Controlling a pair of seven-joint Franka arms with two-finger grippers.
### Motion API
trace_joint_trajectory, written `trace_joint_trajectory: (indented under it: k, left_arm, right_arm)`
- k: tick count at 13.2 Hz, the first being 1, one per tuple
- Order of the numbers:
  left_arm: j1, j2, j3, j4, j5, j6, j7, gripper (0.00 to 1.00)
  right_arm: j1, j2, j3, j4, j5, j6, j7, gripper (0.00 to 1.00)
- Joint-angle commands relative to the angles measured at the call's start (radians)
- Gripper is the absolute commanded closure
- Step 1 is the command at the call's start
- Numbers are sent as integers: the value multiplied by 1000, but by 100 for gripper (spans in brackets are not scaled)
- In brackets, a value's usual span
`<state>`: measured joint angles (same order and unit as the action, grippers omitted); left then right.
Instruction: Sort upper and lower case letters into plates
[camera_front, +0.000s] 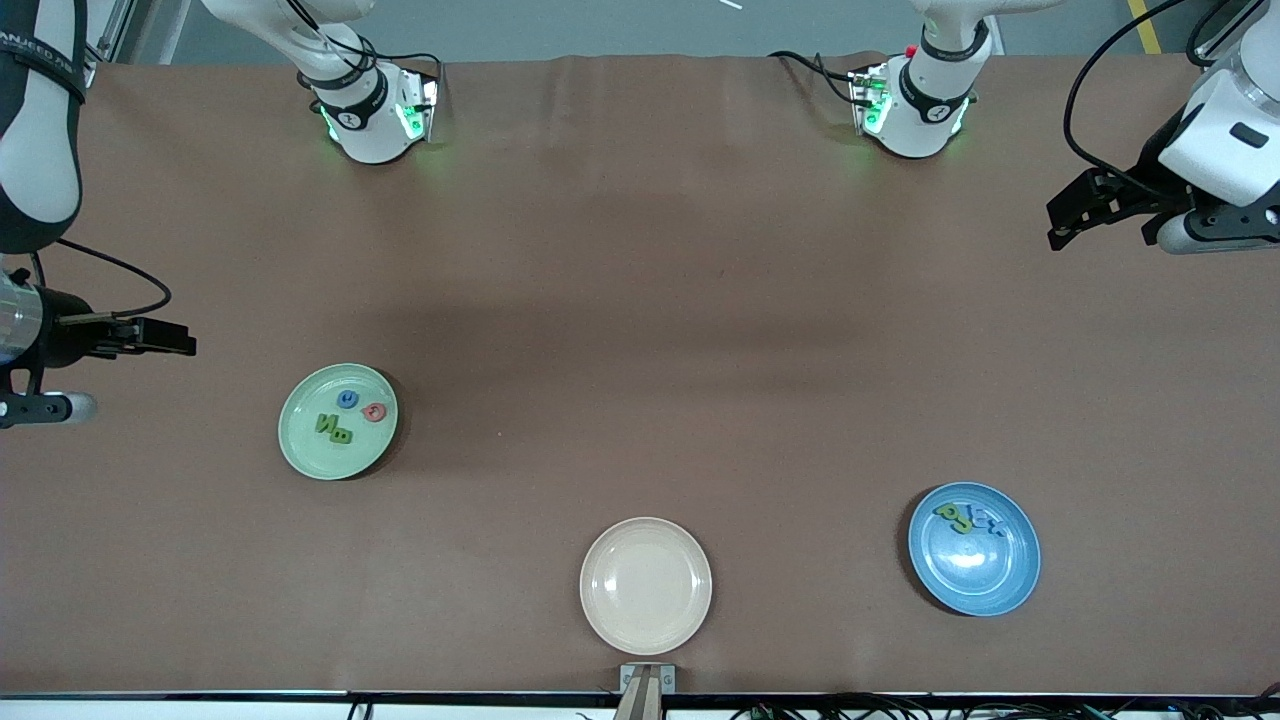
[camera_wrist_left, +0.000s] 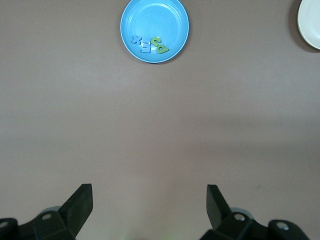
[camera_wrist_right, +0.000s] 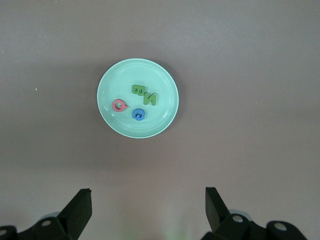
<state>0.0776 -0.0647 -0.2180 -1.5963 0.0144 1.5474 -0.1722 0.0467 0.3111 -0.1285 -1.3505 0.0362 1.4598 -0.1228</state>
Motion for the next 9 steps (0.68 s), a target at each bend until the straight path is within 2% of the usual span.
trace_joint_trajectory:
  k: [1, 5, 9]
  left_arm:
    - [-1, -9, 2, -8, -4, 10, 3, 0]
    - [1, -9, 2, -7, -5, 11, 8, 0]
    - [1, -1, 2, 1, -4, 10, 16, 0]
  right_arm:
    - [-30, -72, 21, -56, 2, 1, -34, 0]
    - [-57, -188, 32, -191, 2, 57, -34, 0]
    - [-77, -309, 78, -344, 2, 135, -34, 0]
